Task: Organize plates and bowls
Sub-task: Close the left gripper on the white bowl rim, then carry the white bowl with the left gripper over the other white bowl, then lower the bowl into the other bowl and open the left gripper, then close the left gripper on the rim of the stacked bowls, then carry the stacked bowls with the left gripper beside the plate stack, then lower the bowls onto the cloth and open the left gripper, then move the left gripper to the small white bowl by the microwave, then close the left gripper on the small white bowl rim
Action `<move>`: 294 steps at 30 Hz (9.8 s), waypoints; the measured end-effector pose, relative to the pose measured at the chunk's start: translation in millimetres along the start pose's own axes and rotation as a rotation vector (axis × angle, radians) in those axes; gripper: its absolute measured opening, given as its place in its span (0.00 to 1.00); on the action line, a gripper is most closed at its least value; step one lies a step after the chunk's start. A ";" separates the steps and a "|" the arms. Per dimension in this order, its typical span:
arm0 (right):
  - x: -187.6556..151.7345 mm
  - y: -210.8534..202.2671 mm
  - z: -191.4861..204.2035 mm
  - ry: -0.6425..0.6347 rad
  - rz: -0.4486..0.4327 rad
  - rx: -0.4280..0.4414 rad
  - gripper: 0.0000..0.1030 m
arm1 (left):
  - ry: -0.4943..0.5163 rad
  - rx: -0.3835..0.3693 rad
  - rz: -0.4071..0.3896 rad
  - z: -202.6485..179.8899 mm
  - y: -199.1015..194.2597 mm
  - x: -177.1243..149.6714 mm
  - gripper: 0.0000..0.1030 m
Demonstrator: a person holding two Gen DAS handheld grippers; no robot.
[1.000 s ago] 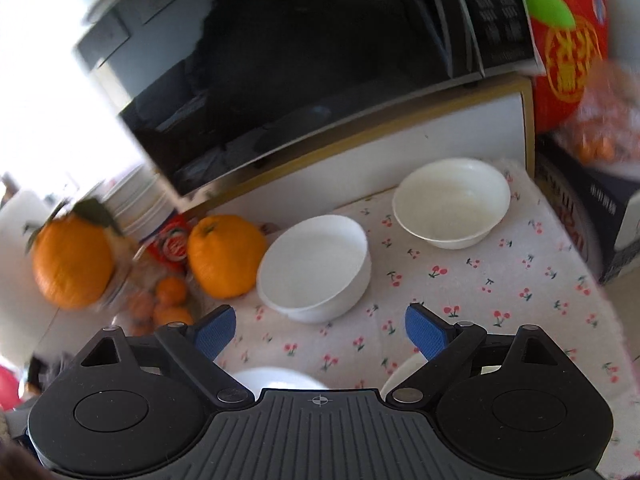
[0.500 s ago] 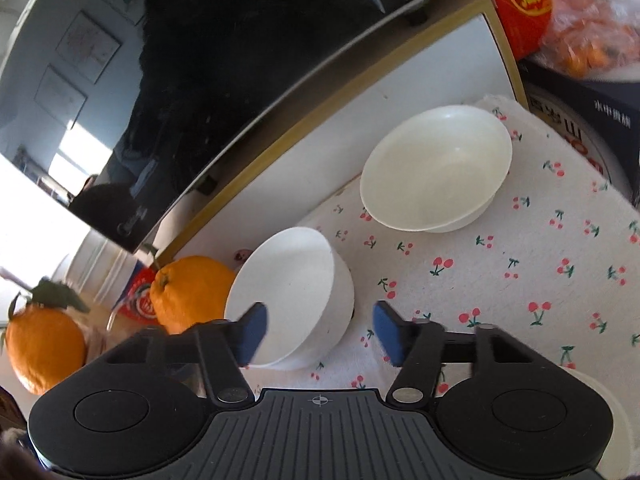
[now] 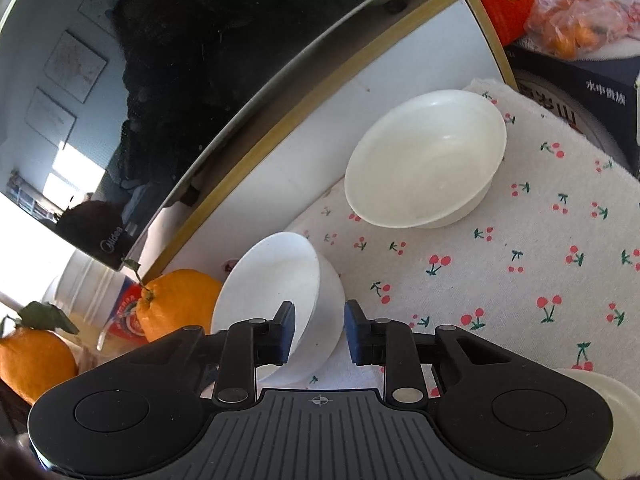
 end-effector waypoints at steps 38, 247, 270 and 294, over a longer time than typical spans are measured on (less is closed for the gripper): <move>-29.8 -159.6 54.6 -0.151 0.068 -0.026 0.18 | -0.035 -0.048 0.025 -10.9 -131.5 -56.7 0.08; -75.1 -235.1 -63.2 -0.116 0.121 -0.199 0.57 | 0.443 0.031 0.204 -34.4 -141.9 -183.2 0.62; -14.3 -211.9 -66.4 0.013 0.114 -0.120 0.74 | 0.450 0.028 0.089 -66.4 -140.0 -100.9 0.88; 59.0 -48.8 -111.4 0.318 0.029 0.096 0.73 | 0.384 0.038 0.108 -100.7 29.7 -21.3 0.78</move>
Point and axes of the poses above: each gripper's, at about its wrist camera, not at the fingertips, and y roughly the way its jaws point, z to its left, x to its top, the point moved 1 cm from there along y, roughly the way its jaws point, and after that the axes turned 15 degrees about -y, right-handed, at the moved point
